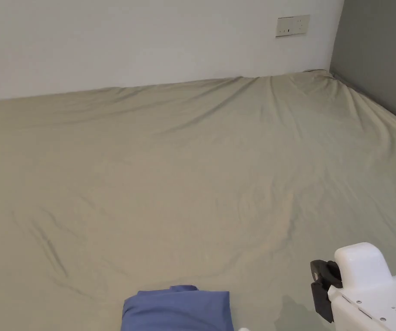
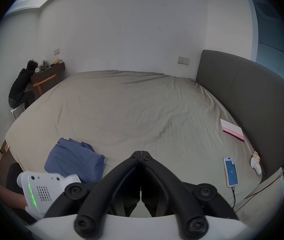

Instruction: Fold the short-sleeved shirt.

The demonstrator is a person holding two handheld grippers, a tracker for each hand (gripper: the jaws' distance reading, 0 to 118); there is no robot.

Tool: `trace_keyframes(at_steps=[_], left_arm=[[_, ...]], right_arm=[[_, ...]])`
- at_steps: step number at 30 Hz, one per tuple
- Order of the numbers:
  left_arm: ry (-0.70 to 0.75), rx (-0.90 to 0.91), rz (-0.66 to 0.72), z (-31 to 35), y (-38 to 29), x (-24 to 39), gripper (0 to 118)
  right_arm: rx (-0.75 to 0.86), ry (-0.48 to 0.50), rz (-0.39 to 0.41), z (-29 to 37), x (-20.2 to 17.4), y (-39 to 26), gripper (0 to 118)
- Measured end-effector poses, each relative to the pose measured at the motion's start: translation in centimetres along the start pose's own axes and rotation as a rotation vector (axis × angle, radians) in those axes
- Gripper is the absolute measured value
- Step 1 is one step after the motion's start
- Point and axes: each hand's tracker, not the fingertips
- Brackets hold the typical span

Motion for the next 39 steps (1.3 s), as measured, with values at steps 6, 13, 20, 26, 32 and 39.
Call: trace_keyframes(at_steps=[6,13,20,26,32,39], left_arm=[[-0.042,0.167,0.285,6.8,-2.3,-5.0,0],[0.275,0.314,0.512,15.7,-7.7,-15.2,0],[0.284,0.250,0.595,17.2,-10.6,-20.0,0],[-0.022,0.194,0.815,14.5,-11.0,-24.0,42],[-0.312,0.143,1.029,7.7,-11.2,-27.1,111],[-0.670,0.105,1.230,1.1,-9.9,-25.7,108]], right_arm=[[-0.002,0.076,-0.010,-1.8,-1.5,0.7,1],[-0.146,0.269,0.086,-8.9,-7.7,-1.4,1],[-0.477,0.333,0.210,-17.0,-14.0,-7.7,1],[-0.451,0.383,0.123,-17.2,-12.3,-7.1,1],[-0.443,0.424,0.067,-17.4,-11.3,-7.5,1],[-0.439,0.458,-0.005,-17.6,-10.5,-7.9,1]])
